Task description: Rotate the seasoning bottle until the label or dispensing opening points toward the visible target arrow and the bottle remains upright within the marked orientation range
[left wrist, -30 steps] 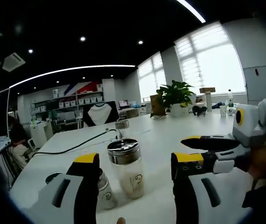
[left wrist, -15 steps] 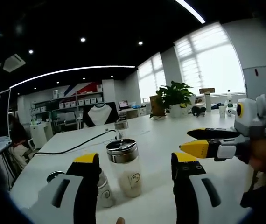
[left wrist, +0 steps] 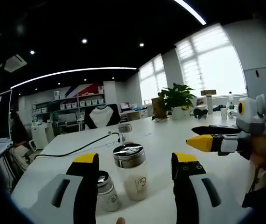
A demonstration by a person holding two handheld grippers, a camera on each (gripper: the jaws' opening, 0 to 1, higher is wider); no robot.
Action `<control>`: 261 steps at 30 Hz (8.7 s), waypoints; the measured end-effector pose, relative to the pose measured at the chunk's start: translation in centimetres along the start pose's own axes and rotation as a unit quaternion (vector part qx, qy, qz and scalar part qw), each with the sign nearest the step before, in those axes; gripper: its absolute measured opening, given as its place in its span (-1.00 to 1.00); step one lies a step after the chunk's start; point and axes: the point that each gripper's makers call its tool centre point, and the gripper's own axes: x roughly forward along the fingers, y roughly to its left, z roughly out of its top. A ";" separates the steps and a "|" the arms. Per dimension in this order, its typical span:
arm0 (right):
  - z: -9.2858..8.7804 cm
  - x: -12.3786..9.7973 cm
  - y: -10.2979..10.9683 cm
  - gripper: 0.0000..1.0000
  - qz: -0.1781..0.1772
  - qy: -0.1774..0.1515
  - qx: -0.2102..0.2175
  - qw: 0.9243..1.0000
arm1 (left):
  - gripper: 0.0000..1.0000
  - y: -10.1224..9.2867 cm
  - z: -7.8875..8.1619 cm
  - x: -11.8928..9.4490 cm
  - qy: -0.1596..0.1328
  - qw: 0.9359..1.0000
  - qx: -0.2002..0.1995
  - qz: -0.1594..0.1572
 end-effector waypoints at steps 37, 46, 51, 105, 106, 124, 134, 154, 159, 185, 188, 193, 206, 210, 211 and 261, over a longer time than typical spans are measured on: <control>-0.6 5.8 -1.1 0.15 0.046 0.028 -0.011 0.998 | 0.47 5.4 3.4 2.9 -0.025 0.999 -0.007 -0.023; 0.3 7.0 -1.4 0.15 0.057 0.026 -0.020 0.998 | 0.47 7.4 4.0 3.2 -0.020 1.000 -0.006 -0.013; 0.6 7.9 -1.3 0.15 0.065 0.029 -0.026 0.997 | 0.48 8.0 4.7 4.8 -0.023 0.999 -0.021 -0.016; -4.9 23.2 -5.3 0.10 0.044 0.086 -0.027 0.995 | 0.47 9.7 1.9 20.5 0.026 0.994 -0.044 -0.092; -5.0 23.4 -5.4 0.10 0.046 0.088 -0.028 0.995 | 0.47 9.8 1.9 20.5 0.024 0.994 -0.045 -0.092; -5.6 25.3 -5.7 -0.03 0.059 0.070 -0.038 0.995 | 0.47 9.5 2.1 20.7 0.021 0.992 -0.052 -0.113; -5.6 25.6 -5.4 -0.25 0.071 0.061 -0.033 0.995 | 0.47 9.2 2.1 20.6 0.022 0.991 -0.052 -0.124; -2.6 22.8 -6.6 -0.26 0.056 0.029 -0.030 0.998 | 0.45 7.9 4.4 19.8 0.004 0.989 -0.038 -0.143; -1.7 20.8 -7.1 -0.26 0.058 0.033 -0.028 0.997 | 0.45 7.0 5.2 19.4 -0.002 0.988 -0.032 -0.153; 1.9 10.5 -4.1 -0.26 0.083 -0.003 -0.052 0.995 | 0.36 -1.3 7.3 11.5 -0.031 0.968 -0.045 -0.245; 2.4 9.3 -3.5 -0.26 0.092 -0.013 -0.034 0.995 | 0.37 -2.7 6.8 10.4 -0.025 0.965 -0.043 -0.257; 2.4 7.3 -2.9 -0.27 0.099 -0.016 -0.020 0.995 | 0.37 -4.4 6.2 9.0 -0.024 0.964 -0.032 -0.264; 1.2 3.6 -0.8 -0.28 0.120 -0.031 -0.002 0.992 | 0.37 -10.5 2.6 8.9 0.021 0.945 -0.025 -0.324; 1.0 2.7 -0.5 -0.27 0.126 -0.030 -0.001 0.992 | 0.37 -11.0 2.7 8.5 0.016 0.942 -0.038 -0.332; 0.9 2.4 -0.3 -0.27 0.130 -0.026 0.002 0.991 | 0.37 -11.1 2.8 8.4 0.016 0.943 -0.037 -0.331; -2.6 -3.6 6.7 -0.27 0.228 0.011 0.002 0.974 | -0.14 -13.5 -0.5 2.8 0.003 0.947 -0.064 -0.315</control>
